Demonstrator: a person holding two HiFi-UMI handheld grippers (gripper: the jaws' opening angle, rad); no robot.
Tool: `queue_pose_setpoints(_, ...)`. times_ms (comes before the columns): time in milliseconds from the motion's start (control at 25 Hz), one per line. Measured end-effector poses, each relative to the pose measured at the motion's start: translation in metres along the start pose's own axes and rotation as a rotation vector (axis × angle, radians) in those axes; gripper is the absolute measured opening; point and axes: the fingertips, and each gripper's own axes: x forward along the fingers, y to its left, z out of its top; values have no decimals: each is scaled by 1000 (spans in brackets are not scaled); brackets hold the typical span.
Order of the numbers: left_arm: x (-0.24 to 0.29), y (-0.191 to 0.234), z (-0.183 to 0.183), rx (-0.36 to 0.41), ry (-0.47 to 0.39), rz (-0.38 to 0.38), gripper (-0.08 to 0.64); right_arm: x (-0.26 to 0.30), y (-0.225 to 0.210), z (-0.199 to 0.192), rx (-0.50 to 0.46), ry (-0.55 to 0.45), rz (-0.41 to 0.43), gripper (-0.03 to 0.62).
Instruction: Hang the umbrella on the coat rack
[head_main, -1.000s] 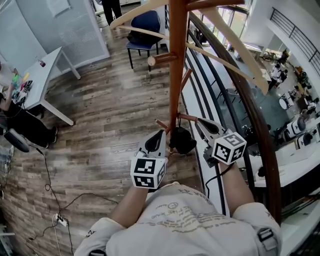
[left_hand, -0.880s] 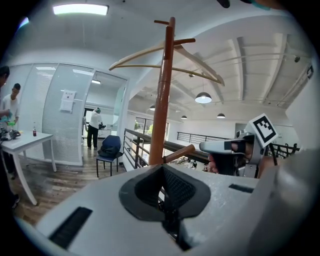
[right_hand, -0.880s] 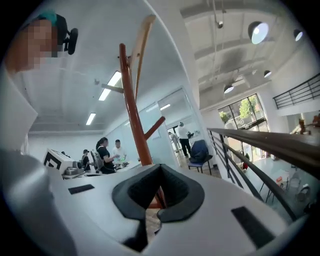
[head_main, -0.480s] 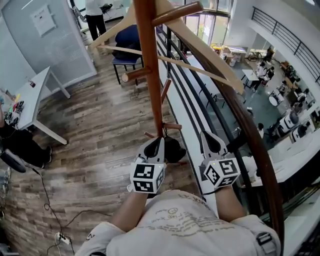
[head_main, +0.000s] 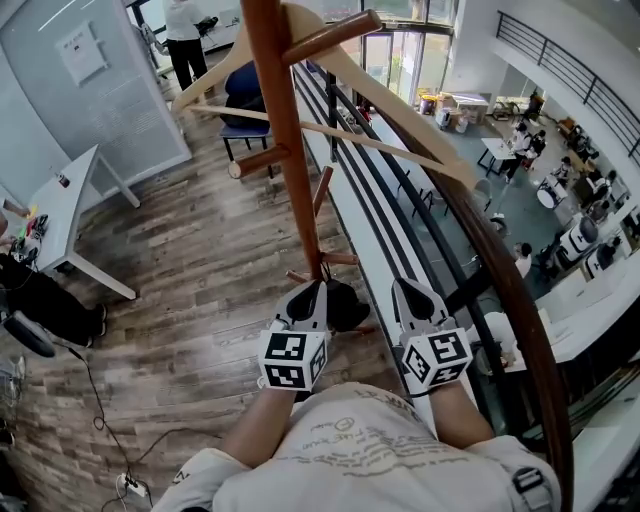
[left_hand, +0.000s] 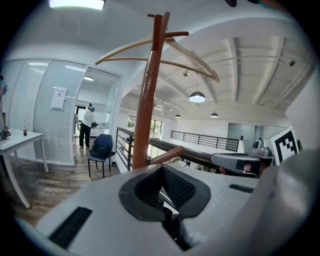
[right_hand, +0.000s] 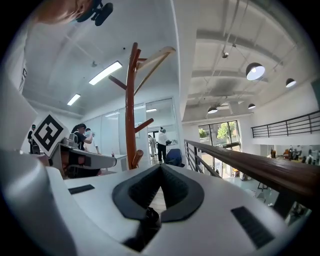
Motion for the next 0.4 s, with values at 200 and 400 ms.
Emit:
queue_pose_setpoints(200,-2,4,-1,-1,3,-6,-3,4,3,0,18,4,4,0)
queue_pose_setpoints(400,-4,12,0,-7,6,-5,-3,11,12,-4,21,18,17,0)
